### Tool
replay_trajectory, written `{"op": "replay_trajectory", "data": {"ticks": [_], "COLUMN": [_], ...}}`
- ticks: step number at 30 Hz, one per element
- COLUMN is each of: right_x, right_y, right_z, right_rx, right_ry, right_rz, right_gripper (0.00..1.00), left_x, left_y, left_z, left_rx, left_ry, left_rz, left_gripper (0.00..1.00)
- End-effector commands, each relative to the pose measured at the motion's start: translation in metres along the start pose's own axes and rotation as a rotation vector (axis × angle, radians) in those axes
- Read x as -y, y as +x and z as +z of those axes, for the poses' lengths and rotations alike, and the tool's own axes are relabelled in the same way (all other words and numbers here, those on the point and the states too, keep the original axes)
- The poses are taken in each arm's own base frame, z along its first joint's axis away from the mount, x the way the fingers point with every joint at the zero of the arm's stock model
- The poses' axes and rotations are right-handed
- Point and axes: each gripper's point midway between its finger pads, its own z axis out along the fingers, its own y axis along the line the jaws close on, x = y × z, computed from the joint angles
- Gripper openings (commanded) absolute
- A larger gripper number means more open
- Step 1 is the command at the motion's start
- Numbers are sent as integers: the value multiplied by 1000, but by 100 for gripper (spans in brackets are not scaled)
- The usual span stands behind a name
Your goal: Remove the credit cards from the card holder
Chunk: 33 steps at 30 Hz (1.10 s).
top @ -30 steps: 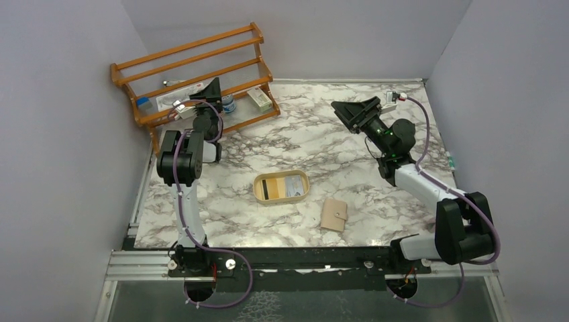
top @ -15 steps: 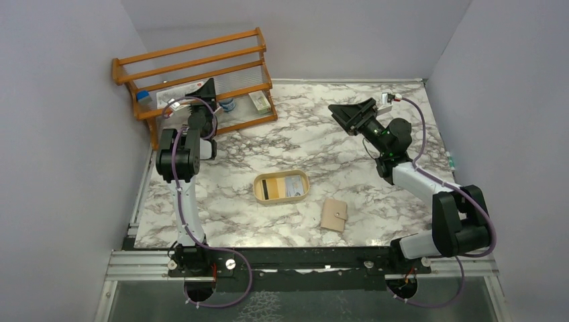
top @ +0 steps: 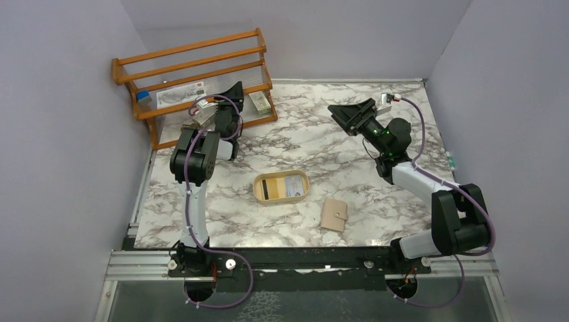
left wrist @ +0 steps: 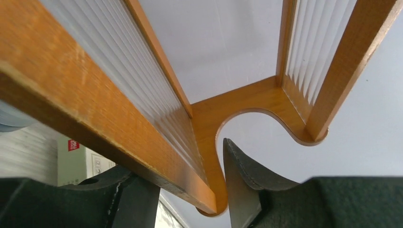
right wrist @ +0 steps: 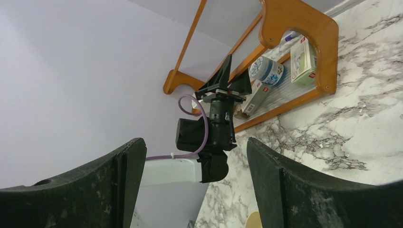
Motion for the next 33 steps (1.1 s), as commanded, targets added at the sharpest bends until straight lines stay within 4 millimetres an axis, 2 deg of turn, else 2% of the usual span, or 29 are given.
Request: {"op": "replay_trajectory", "data": {"ticks": [1, 5, 8, 10, 15, 19, 24, 33], "right_x": [-16, -18, -21, -22, -22, -24, -22, -16], "right_y": [-1, 0, 0, 1, 2, 2, 3, 6], "right_z": [-6, -9, -10, -11, -12, -13, -14, -13], "right_rx": [-4, -6, -9, -10, -12, -14, -15, -23], "right_ry": [-56, -64, -72, -73, -74, -78, -75, -65], "right_rz": [-23, -16, -12, -12, -9, -11, -9, -12], "right_gripper": [83, 83, 83, 83, 83, 83, 83, 83], "left_x": [40, 35, 35, 42, 63, 74, 64, 42], "left_y": [-26, -25, -17, -8, 19, 27, 23, 8], "left_z": [16, 24, 32, 39, 53, 57, 49, 23], "left_rx": [146, 155, 130, 110, 62, 58, 68, 142], "left_ry": [28, 9, 8, 15, 6, -2, -35, -54], "left_rz": [8, 29, 66, 103, 289, 381, 388, 293], "left_gripper": [47, 38, 15, 0, 0, 0, 0, 0]}}
